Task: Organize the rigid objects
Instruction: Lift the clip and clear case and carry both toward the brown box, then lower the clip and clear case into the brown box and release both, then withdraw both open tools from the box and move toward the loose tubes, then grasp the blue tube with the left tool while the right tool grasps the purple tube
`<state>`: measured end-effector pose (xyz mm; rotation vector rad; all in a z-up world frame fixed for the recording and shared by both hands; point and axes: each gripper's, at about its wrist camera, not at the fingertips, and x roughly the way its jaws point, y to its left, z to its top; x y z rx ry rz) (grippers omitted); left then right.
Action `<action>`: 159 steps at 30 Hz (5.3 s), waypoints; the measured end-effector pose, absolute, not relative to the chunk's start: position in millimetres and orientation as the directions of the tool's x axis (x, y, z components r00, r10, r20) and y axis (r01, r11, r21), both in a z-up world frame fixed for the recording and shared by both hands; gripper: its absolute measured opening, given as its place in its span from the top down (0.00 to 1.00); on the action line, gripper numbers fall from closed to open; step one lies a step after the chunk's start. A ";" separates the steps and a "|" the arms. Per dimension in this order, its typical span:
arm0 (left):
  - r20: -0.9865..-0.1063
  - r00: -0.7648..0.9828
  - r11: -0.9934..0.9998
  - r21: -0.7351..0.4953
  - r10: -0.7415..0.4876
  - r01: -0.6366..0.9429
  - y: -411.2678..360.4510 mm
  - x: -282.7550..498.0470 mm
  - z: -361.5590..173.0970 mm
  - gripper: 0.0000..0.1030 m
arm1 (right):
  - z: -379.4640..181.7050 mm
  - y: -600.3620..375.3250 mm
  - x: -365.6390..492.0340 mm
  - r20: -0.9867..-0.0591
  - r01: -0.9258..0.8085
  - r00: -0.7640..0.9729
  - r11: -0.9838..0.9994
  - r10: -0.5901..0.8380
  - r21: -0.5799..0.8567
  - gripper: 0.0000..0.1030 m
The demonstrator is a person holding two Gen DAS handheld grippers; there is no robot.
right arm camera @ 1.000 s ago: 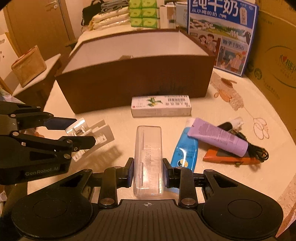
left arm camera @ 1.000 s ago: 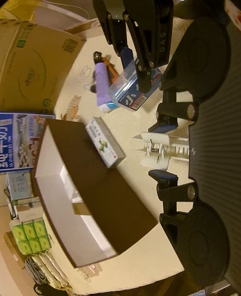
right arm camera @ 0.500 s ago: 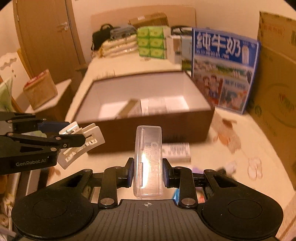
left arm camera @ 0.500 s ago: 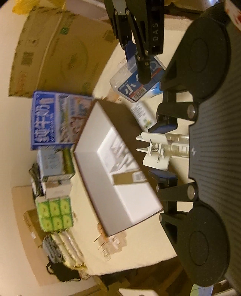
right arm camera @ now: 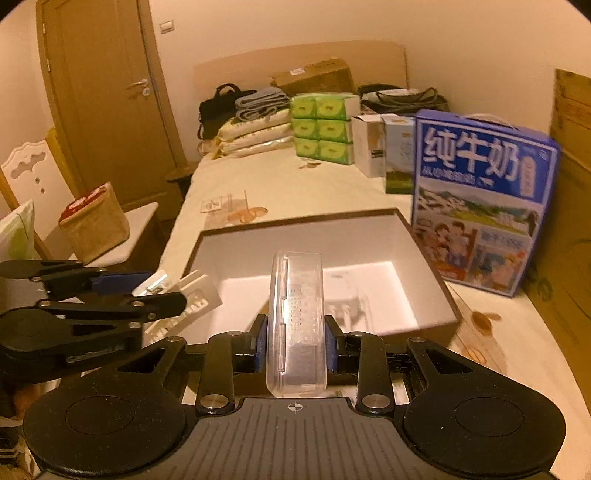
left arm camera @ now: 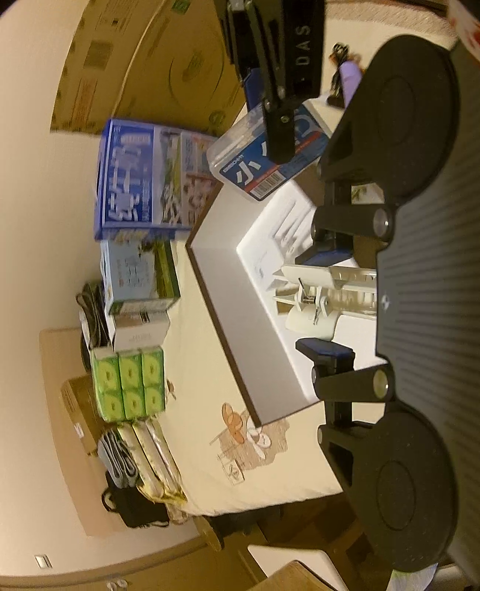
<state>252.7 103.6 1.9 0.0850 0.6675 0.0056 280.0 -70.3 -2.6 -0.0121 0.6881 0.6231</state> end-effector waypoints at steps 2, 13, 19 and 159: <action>-0.621 0.783 0.997 0.083 0.050 0.002 109.8 263.8 1.8 0.65 | -3.2 -61.8 289.1 -0.595 -0.552 0.596 0.813 0.540 0.185 0.73; -0.655 0.746 0.992 0.114 0.118 -0.057 131.5 319.2 -20.2 0.65 | -27.8 -56.3 368.1 -0.643 -0.531 0.621 0.844 0.448 0.075 0.73; -0.697 0.706 0.992 0.103 0.125 -0.074 142.3 346.4 -48.1 0.65 | -57.4 -69.8 408.9 -0.687 -0.490 0.618 0.870 0.383 0.045 0.73; -0.847 0.492 0.966 -0.088 -0.202 0.244 -90.3 260.2 -172.8 0.52 | -159.6 -270.7 203.6 -0.755 -0.128 0.595 0.960 0.274 0.247 0.42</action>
